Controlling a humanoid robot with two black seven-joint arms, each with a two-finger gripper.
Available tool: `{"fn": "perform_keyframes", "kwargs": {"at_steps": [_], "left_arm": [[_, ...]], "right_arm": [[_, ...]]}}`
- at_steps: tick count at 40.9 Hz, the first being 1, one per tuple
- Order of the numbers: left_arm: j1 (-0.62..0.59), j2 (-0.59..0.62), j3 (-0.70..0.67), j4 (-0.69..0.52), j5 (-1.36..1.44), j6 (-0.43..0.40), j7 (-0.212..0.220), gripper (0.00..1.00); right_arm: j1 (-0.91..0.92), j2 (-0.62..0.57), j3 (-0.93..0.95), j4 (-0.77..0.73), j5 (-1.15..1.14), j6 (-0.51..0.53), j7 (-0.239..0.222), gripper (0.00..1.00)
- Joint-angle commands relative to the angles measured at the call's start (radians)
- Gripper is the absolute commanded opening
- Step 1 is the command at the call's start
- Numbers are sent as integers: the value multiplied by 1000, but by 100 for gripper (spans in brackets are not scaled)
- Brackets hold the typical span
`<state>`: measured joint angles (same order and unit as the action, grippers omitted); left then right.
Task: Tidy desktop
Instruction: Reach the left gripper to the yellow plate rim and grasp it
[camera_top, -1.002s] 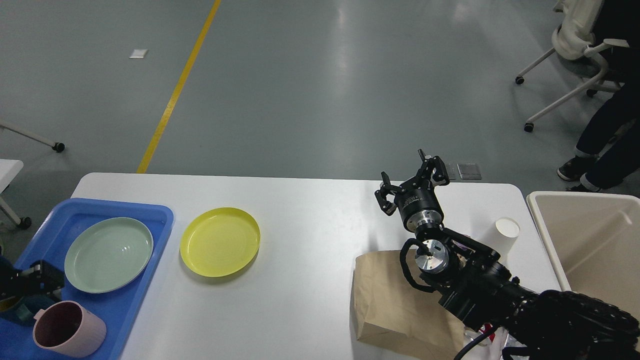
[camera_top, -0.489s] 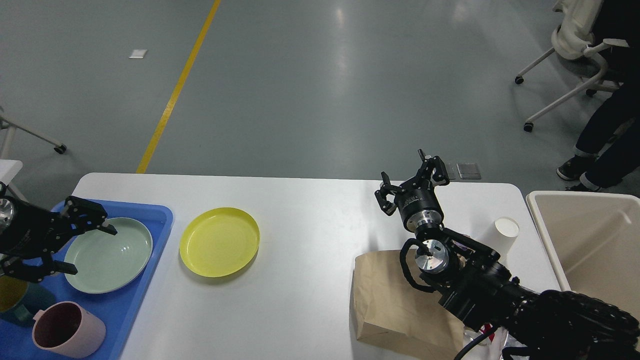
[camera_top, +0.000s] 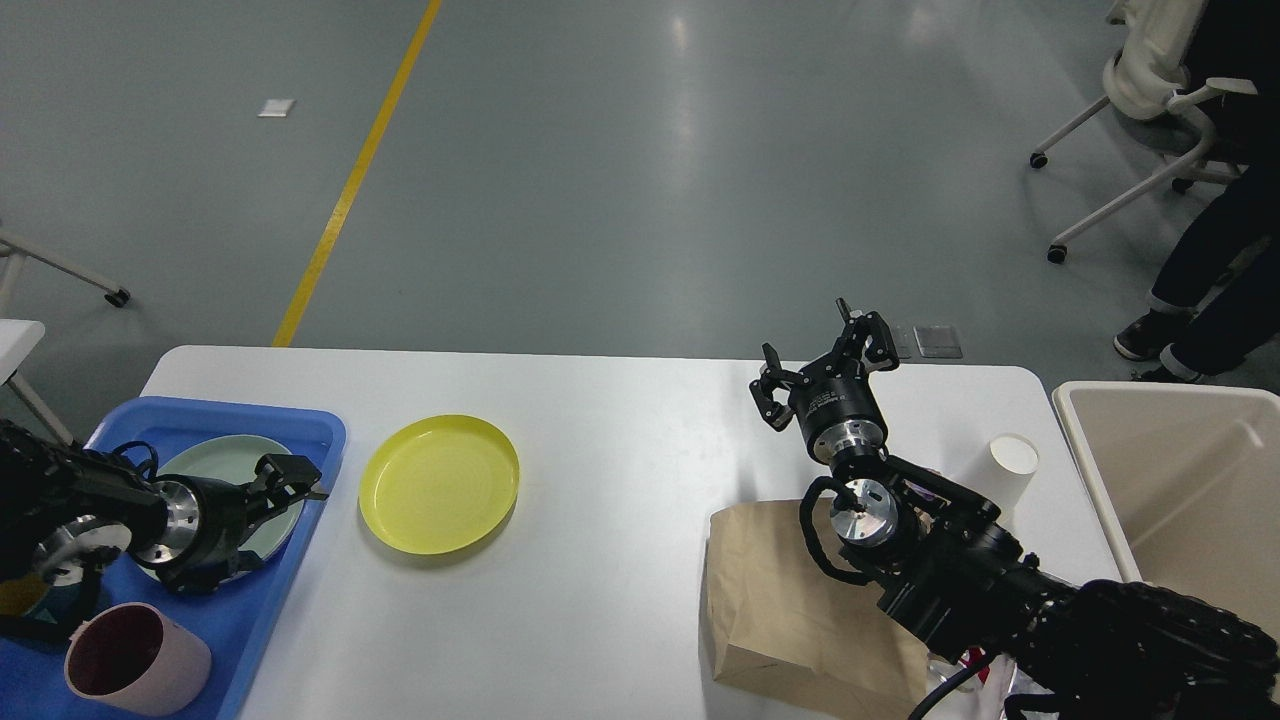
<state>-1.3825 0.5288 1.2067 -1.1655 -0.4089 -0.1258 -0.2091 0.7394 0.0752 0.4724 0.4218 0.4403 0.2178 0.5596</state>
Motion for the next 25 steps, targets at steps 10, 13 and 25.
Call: {"fn": "perform_keyframes", "kwargs": {"at_steps": [10,13,25], "left_arm": [[77,-18,-151,12,-79,121,62,99],[92,-42,-171,15,-80,158,62,99],[206,-105,-360,33,-80,385,85,92]], "right_arm": [[0,0,0,0,0,0,0,100],[0,0,0,0,0,0,0,100],[0,0,0,0,0,0,0,100]]}}
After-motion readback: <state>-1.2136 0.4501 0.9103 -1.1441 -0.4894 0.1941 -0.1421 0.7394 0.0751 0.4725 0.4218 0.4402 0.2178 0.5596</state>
